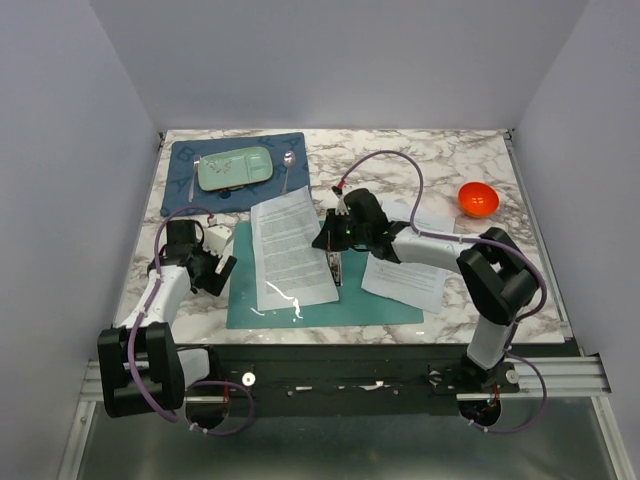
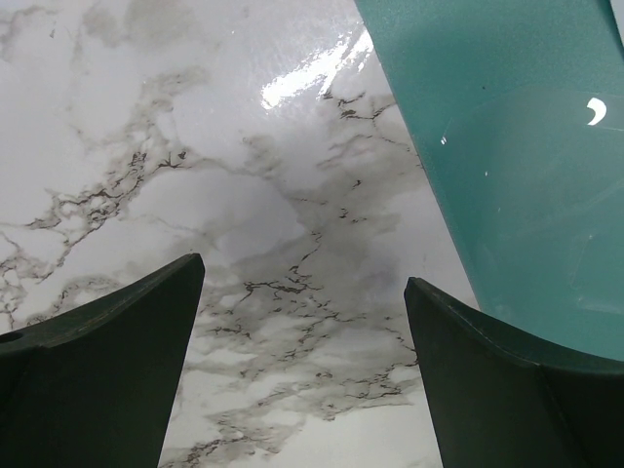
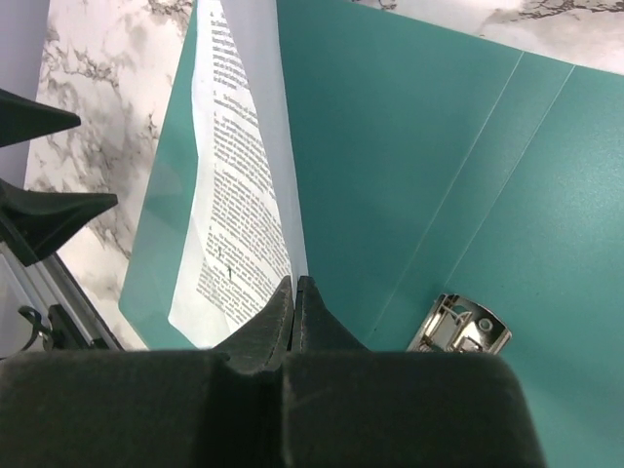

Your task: Put the files into the folder

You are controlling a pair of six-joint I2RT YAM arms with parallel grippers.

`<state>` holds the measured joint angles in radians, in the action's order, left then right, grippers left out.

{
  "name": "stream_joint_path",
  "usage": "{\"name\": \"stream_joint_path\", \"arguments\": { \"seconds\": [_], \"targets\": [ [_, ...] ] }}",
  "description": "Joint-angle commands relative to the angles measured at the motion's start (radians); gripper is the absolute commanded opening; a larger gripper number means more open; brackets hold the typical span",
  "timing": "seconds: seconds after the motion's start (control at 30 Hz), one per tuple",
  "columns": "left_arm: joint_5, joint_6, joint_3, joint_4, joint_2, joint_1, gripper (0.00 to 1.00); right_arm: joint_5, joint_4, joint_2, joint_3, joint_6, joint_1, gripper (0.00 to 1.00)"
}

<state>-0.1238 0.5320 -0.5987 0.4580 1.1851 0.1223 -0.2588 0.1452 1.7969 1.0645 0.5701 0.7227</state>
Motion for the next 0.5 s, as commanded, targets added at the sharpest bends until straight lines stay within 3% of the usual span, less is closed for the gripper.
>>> {"name": "stream_joint_path", "arguments": {
  "seconds": [0.0,0.47],
  "targets": [
    [-0.007,0.013,0.013,0.004,-0.028,-0.004,0.99,0.046,0.054,0.035,0.046,0.053,0.024,0.01],
    [-0.010,0.014,0.011,0.010,-0.041,-0.004,0.99,0.168,0.076,0.059,0.023,0.132,0.126,0.01]
  ]
}}
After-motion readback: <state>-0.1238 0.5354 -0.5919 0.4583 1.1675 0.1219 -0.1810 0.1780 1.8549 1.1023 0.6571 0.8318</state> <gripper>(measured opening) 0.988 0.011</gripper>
